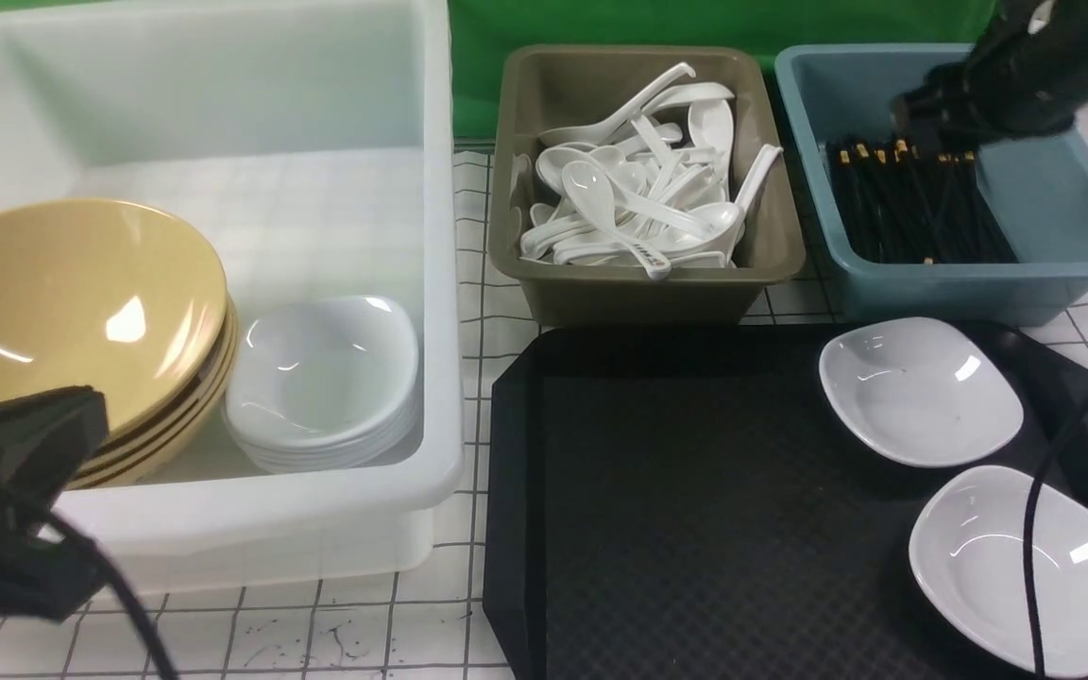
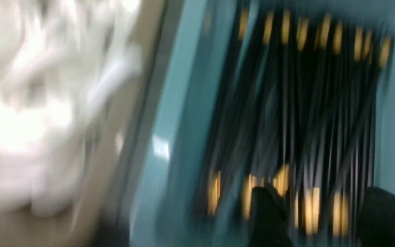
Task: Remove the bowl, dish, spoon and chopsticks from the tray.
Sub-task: Use the right arm to put a chopstick into the small storage box on the right, then use the right arm to grab the plate
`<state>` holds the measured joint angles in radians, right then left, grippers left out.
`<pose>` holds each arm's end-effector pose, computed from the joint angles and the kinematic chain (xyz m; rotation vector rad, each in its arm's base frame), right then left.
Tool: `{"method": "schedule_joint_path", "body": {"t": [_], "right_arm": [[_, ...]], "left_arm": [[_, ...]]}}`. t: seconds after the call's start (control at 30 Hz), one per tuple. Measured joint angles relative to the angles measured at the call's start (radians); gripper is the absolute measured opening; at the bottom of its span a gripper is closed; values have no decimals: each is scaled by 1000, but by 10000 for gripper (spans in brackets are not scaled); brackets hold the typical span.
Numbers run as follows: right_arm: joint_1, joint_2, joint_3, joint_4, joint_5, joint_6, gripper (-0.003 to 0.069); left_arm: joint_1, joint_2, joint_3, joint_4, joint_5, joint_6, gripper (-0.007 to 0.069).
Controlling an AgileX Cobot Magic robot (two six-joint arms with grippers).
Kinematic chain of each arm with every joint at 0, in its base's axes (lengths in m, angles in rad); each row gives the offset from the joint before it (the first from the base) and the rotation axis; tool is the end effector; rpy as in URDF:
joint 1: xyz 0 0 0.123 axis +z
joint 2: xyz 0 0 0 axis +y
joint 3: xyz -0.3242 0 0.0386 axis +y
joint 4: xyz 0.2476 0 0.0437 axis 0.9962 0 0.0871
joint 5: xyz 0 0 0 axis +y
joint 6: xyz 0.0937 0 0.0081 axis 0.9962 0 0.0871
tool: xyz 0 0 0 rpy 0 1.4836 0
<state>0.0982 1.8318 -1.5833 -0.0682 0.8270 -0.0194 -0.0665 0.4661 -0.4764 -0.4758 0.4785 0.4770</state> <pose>0.4218 0.0368 0.3293 -0.1900 2.5498 -0.0516 0.0602 -0.0239 0.3192 0.2523 1.8865 -0.2149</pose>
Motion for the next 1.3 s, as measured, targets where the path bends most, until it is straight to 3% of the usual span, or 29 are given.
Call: {"method": "schedule_joint_path", "body": {"t": [0.13,0.3,0.53,0.8,1.0,1.3], "right_arm": [[-6,-27,177,0,139,-11,401],[-7,-15,365,1,-1,19,401],[-7,38,382,30,-126,27,394],[-7,-14,390,30,-66,19,356],[-48,-120,390,30,-66,19,370],[-116,-44,427,83,-67,40,392]], "left_arm": [[0,-127,61,0,-36,10,-12],[0,-244,136,1,-135,22,-8],[0,-283,144,1,-165,25,-6],[0,-283,144,1,-166,25,-6],[0,-283,144,1,-167,25,-6],[0,-283,144,1,-168,25,-6]]}}
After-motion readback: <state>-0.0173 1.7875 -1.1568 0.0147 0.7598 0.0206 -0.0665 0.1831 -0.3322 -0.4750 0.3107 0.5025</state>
